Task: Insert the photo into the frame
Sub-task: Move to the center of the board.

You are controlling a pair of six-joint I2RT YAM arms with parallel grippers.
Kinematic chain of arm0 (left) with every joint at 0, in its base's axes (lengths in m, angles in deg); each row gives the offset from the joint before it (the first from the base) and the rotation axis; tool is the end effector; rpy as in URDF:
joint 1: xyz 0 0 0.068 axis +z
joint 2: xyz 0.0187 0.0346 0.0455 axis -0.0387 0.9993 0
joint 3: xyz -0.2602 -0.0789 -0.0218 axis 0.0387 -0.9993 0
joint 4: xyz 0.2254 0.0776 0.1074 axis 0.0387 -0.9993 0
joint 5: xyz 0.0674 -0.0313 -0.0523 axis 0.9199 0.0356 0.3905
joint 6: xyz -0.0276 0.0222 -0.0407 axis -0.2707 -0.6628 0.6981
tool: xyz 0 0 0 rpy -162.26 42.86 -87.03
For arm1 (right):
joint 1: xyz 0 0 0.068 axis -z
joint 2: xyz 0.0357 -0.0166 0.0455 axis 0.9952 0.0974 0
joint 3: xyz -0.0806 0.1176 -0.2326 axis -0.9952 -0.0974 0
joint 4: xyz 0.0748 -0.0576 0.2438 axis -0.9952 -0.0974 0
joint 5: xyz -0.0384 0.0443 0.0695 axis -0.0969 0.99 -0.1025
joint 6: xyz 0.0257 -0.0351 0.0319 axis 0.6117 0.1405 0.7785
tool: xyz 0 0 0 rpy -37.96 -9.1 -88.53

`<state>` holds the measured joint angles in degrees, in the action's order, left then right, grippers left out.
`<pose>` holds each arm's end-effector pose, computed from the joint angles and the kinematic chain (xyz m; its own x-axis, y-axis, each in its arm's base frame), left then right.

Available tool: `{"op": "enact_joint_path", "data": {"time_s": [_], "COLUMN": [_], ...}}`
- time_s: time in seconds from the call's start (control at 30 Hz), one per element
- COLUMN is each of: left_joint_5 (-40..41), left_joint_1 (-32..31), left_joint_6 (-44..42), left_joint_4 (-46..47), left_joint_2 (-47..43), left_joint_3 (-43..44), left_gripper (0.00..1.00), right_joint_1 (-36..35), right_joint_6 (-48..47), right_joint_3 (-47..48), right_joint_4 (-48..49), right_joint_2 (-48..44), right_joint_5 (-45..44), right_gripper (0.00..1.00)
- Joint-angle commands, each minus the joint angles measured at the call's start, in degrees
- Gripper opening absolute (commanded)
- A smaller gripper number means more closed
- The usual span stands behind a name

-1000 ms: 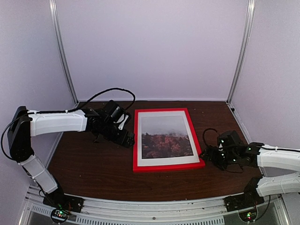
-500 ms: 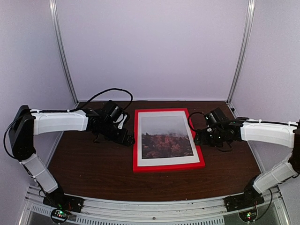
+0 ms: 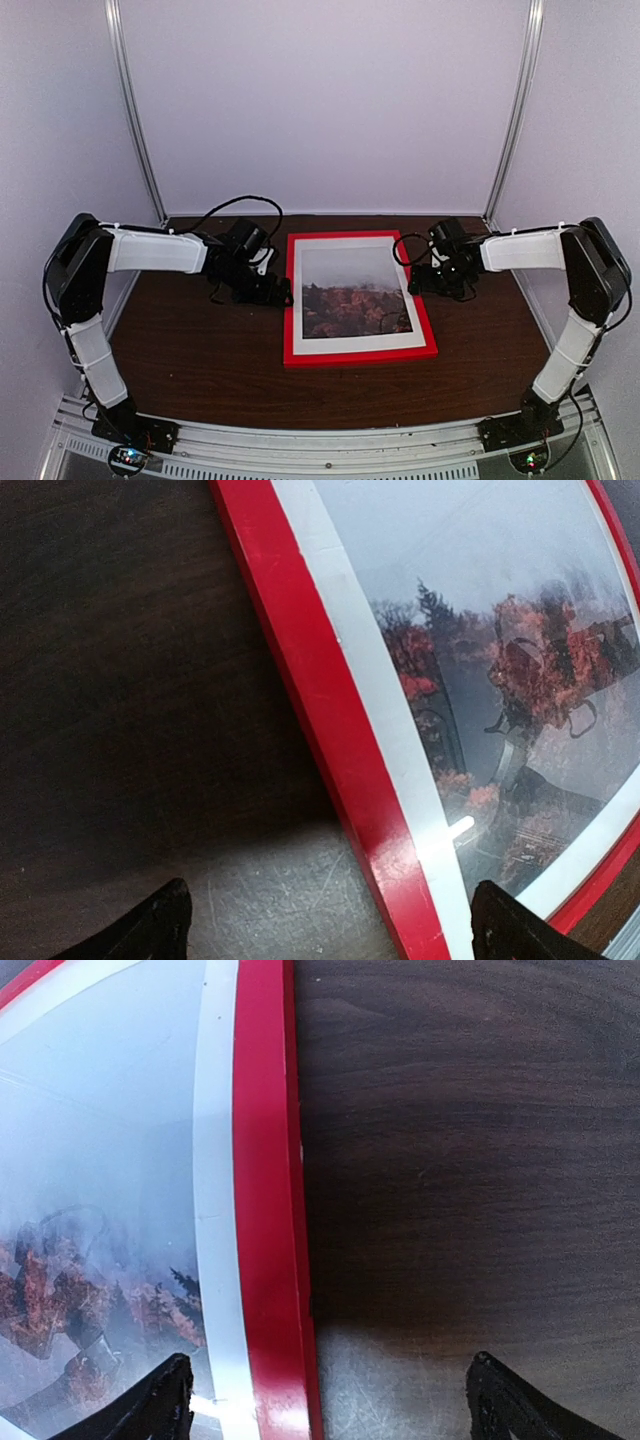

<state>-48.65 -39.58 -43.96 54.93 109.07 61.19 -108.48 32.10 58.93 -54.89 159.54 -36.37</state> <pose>0.2933 -0.2301 0.1774 -0.9283 0.0641 -0.3662 0.2054 0.9094 -0.3617 0.3088 0.1395 0.1721 -0.8946 0.0956 -0.4365 -0.0224 0.9660 0.2574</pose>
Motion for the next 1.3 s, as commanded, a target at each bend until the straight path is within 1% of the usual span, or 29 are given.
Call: {"op": "enact_joint_path", "data": {"time_s": [0.0, 0.17, 0.37, 0.5, 0.6, 0.73, 1.0, 1.27], "left_joint_5": [-1.9, -3.3, -4.8, -6.2, -8.9, -11.8, -14.4, -11.6], "left_joint_1": [1.6, 2.2, 2.2, 2.2, 2.2, 2.2, 2.2, 2.1], "left_joint_6": [0.9, 0.4, 0.2, 0.8, 1.4, 2.8, 5.9, 7.7], "left_joint_4": [3.2, 3.1, 3.2, 4.9, 6.6, 9.4, 14.0, 15.9], "left_joint_2": [2.7, 6.2, 8.9, 9.9, 11.1, 12.1, 10.2, 3.3], "left_joint_3": [2.6, 5.1, 7.0, 7.1, 7.2, 6.7, 1.2, -7.8], "left_gripper": [0.98, 0.98, 0.98, 0.98, 0.97, 0.95, 0.91, 0.90], "right_joint_1": [1.4, 1.5, 1.6, 1.5, 1.4, 0.8, -3.0, -8.5], "right_joint_6": [-1.5, -0.5, 2.4, 4.5, 6.1, 8.1, 10.0, 13.8], "right_joint_3": [2.2, 2.2, -0.7, -2.8, -4.2, -5.6, -5.8, -9.3], "right_joint_4": [3.5, 6.5, 11.7, 15.4, 17.9, 20.2, 22.0, 24.0], "right_joint_2": [3.0, 5.4, 7.2, 7.9, 8.3, 9.1, 10.2, 7.4], "right_joint_5": [9.1, 14.9, 19.7, 21.8, 23.4, 24.9, 24.8, 21.9], "right_gripper": [0.94, 0.95, 0.97, 0.98, 0.98, 0.98, 0.98, 0.98]}}
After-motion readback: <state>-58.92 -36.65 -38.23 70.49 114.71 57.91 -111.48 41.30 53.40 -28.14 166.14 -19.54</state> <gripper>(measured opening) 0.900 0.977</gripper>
